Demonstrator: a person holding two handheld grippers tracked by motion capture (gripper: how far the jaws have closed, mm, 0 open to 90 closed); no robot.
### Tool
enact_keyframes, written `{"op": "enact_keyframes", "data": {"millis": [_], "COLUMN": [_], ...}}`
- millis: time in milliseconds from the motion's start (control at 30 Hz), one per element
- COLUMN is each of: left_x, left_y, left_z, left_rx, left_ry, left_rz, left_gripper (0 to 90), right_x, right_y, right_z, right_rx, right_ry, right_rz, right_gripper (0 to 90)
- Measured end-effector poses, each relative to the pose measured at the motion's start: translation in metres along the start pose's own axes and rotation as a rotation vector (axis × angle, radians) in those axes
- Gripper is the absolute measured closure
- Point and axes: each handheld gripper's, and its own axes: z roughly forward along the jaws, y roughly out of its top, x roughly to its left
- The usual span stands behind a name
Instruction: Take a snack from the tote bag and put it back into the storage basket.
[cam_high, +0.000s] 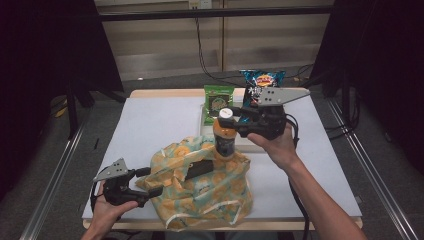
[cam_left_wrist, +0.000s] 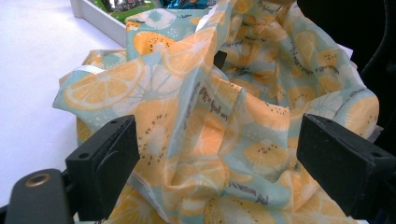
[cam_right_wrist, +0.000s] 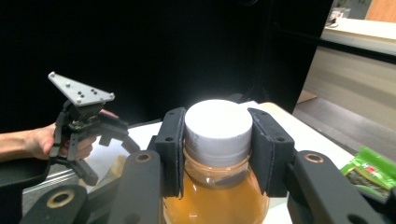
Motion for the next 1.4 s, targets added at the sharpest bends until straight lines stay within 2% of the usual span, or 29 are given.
{"op": "enact_keyframes", "data": {"millis": [100,367,433,600,733,1000,1400], "left_x": [0.000,-0.001,-0.001,-0.001,-0.002,-0.001,-0.001], "left_y": [0.000,0.000,0.000,0.000,0.000,0.000,0.000], "left_z": [0.001,0.001,0.002,0.002,0.003,0.003,0.003], "left_rx": [-0.004,0.002,0.007,0.007,0.011,0.017,0.016], "left_ry": [-0.005,-0.010,-0.010,-0.011,-0.007,0.002,0.003], "left_rz": [0.004,0.003,0.015,0.013,0.012,0.022,0.020], "left_gripper": [12.8,13.0,12.9,12.7,12.7,12.7,12.7], "right_x": [-0.009,-0.031,-0.038,-0.053,-0.066,-0.086,-0.114], "right_y": [0.003,0.006,0.007,0.001,-0.006,-0.024,-0.054], "right_z": [-0.007,-0.029,-0.035,-0.051,-0.059,-0.062,-0.059], "right_rx": [-0.010,-0.025,-0.029,-0.051,-0.036,-0.002,0.049], "right_ry": [-0.002,-0.070,-0.088,-0.132,-0.170,-0.201,-0.247], "right_rz": [0.006,0.014,0.012,0.024,0.037,0.045,0.099], "right_gripper": [59.5,59.5,59.5,59.5,59.5,59.5,59.5]}}
